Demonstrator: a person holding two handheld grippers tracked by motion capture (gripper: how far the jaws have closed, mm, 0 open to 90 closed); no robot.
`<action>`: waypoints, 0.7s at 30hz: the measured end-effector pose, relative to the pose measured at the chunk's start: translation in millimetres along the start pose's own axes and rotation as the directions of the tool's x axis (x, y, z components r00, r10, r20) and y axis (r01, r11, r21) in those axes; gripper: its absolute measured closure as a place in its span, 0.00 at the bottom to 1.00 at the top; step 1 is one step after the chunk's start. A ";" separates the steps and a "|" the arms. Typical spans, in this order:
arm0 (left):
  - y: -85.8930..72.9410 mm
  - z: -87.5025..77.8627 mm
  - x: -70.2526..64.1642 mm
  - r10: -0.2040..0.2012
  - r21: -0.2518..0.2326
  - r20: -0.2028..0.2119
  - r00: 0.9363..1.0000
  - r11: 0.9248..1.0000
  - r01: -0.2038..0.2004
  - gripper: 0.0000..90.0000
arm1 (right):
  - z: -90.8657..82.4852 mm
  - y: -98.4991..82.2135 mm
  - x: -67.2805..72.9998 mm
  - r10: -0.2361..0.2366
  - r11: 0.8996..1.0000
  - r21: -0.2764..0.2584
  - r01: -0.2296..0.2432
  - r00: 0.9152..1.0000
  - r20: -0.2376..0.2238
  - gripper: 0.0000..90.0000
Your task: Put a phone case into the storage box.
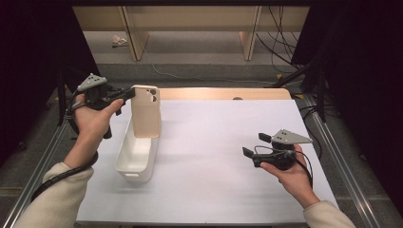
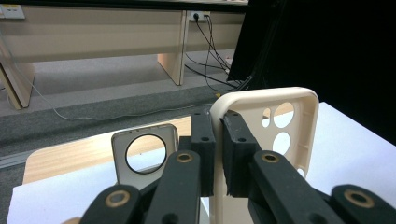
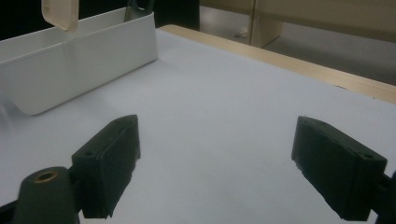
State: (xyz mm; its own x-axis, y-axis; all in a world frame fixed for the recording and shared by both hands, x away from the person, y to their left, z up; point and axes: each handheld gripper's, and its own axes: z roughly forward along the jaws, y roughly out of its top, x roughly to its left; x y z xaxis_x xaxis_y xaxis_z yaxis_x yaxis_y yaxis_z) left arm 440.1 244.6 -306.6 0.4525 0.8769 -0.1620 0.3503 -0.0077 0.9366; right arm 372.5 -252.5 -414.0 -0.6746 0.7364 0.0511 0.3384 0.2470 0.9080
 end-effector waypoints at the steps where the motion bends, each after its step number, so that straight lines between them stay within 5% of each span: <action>1: 0.4 0.0 0.4 0.000 0.000 0.000 1.000 1.000 0.000 0.93 | -0.1 0.0 -0.1 0.001 1.000 0.000 -0.001 1.000 0.001 0.18; 21: 5.1 2.4 12.1 0.007 -0.007 -0.028 1.000 1.000 -0.007 0.93 | -0.2 -0.1 -0.5 0.005 1.000 -0.001 -0.005 1.000 0.002 0.18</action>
State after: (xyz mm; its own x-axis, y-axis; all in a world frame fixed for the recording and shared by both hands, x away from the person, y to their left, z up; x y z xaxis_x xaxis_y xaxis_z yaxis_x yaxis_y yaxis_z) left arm 449.3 254.1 -304.5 0.4319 0.8899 -0.1466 0.3411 -0.0107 0.9400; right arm 372.7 -253.0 -414.1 -0.6718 0.7387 0.0547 0.3410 0.2429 0.9081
